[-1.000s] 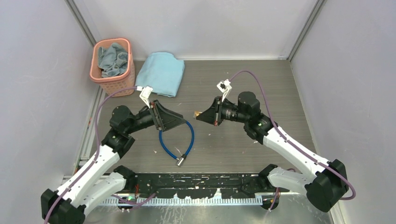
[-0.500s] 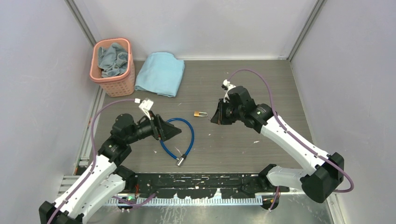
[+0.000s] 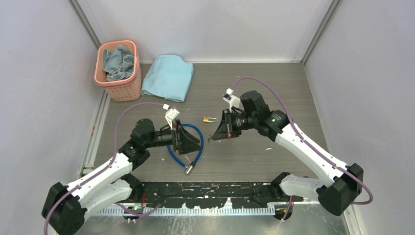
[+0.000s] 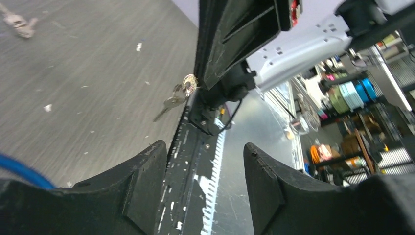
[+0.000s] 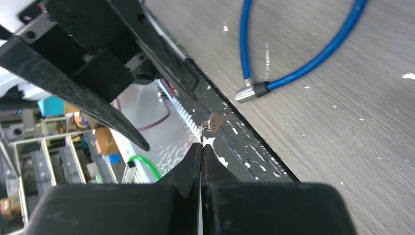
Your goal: Unlock with the key
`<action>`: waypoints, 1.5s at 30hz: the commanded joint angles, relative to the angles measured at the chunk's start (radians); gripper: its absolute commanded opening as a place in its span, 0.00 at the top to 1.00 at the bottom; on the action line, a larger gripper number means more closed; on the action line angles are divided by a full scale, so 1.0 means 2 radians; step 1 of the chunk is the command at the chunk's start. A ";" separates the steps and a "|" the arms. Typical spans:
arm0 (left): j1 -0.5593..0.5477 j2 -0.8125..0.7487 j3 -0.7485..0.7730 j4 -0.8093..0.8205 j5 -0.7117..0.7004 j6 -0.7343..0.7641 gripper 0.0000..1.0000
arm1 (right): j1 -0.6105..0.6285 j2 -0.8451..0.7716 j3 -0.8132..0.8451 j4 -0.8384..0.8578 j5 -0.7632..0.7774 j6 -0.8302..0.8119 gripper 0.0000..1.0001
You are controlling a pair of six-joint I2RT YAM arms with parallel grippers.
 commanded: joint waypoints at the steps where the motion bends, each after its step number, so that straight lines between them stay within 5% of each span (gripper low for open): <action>1: -0.029 0.012 0.014 0.100 0.042 -0.011 0.42 | 0.004 -0.029 -0.009 0.069 -0.097 0.006 0.99; 10: -0.036 0.024 0.007 0.206 0.045 -0.087 0.47 | 0.007 -0.042 -0.014 0.100 -0.147 0.015 0.99; 29: -0.036 -0.022 0.049 0.061 0.030 0.002 0.40 | 0.043 -0.048 -0.020 0.105 -0.144 0.011 0.99; 45: -0.036 -0.003 0.036 0.135 0.068 -0.052 0.59 | 0.050 -0.049 -0.017 0.130 -0.153 0.013 0.99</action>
